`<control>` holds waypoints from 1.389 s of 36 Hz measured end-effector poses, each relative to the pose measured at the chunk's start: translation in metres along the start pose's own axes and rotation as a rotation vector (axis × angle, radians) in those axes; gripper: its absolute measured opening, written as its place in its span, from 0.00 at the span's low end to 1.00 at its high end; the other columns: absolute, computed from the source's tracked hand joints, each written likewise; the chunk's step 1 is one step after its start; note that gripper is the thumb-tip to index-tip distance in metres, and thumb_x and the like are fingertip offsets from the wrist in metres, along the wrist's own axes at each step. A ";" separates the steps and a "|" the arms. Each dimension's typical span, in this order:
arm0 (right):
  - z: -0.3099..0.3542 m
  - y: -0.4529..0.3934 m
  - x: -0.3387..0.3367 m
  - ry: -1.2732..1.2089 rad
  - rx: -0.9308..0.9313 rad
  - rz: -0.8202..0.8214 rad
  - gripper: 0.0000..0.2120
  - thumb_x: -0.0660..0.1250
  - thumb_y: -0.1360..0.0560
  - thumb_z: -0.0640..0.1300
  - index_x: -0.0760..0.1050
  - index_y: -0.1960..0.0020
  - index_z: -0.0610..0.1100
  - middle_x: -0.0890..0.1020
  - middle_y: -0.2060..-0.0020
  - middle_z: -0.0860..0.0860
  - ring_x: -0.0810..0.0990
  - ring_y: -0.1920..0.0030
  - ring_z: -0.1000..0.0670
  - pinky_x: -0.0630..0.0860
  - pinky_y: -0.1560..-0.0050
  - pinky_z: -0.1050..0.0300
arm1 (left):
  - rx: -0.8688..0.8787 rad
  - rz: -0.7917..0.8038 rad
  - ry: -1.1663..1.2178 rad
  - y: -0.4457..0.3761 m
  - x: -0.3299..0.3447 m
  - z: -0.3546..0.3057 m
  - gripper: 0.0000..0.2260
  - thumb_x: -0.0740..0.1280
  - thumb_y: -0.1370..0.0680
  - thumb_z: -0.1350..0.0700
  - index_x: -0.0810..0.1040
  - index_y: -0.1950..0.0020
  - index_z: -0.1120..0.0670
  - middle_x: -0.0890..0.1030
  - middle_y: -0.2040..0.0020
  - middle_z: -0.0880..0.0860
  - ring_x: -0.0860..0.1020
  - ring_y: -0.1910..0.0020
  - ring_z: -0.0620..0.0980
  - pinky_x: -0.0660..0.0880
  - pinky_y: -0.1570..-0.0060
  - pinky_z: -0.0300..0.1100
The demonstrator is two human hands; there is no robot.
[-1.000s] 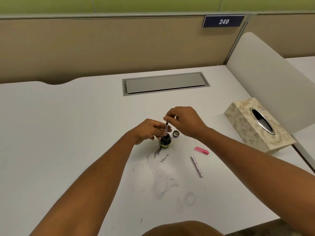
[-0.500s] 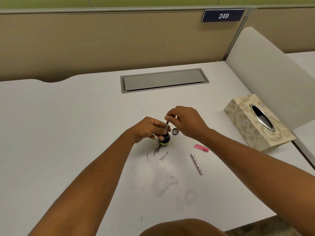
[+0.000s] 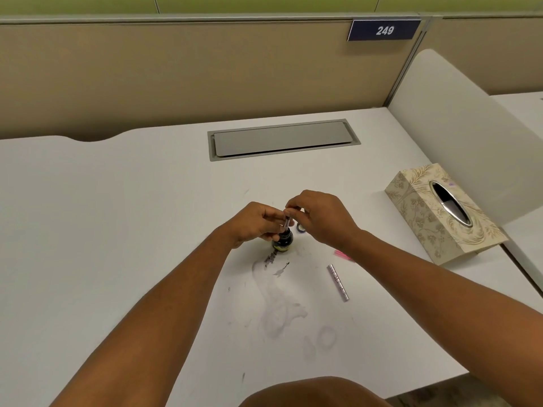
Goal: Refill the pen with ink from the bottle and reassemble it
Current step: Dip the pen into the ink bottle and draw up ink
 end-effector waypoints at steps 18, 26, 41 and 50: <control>0.000 0.006 -0.002 -0.136 0.087 -0.029 0.08 0.68 0.22 0.47 0.82 0.45 0.46 0.85 0.57 0.53 0.79 0.62 0.52 0.75 0.57 0.57 | 0.031 -0.031 -0.037 0.001 -0.001 -0.004 0.10 0.71 0.23 0.63 0.85 0.44 0.55 0.87 0.56 0.46 0.80 0.66 0.43 0.74 0.63 0.37; -0.003 0.010 -0.005 -0.109 0.051 -0.053 0.10 0.67 0.21 0.44 0.83 0.43 0.42 0.86 0.55 0.48 0.83 0.56 0.48 0.77 0.52 0.54 | 0.027 -0.022 -0.036 0.000 -0.001 -0.001 0.10 0.71 0.23 0.62 0.85 0.43 0.56 0.87 0.48 0.54 0.80 0.66 0.42 0.74 0.64 0.34; 0.004 0.011 -0.007 -0.030 0.008 -0.116 0.09 0.68 0.22 0.44 0.83 0.45 0.42 0.87 0.56 0.49 0.83 0.57 0.46 0.77 0.55 0.53 | 0.042 -0.027 -0.035 -0.001 0.001 -0.003 0.10 0.71 0.23 0.62 0.85 0.42 0.56 0.87 0.49 0.49 0.80 0.66 0.42 0.74 0.63 0.35; 0.008 0.011 -0.008 -0.004 -0.020 -0.087 0.12 0.65 0.22 0.46 0.83 0.45 0.42 0.86 0.58 0.47 0.83 0.57 0.43 0.80 0.56 0.49 | 0.051 -0.030 -0.025 -0.001 0.000 -0.001 0.10 0.71 0.23 0.62 0.85 0.43 0.57 0.87 0.48 0.52 0.78 0.68 0.42 0.74 0.66 0.34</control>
Point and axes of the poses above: each hand's wrist, its own y-axis away from the middle knuckle, its own x-axis out of the palm, z = x × y, the point moved 4 cm from there along -y, towards the middle knuckle
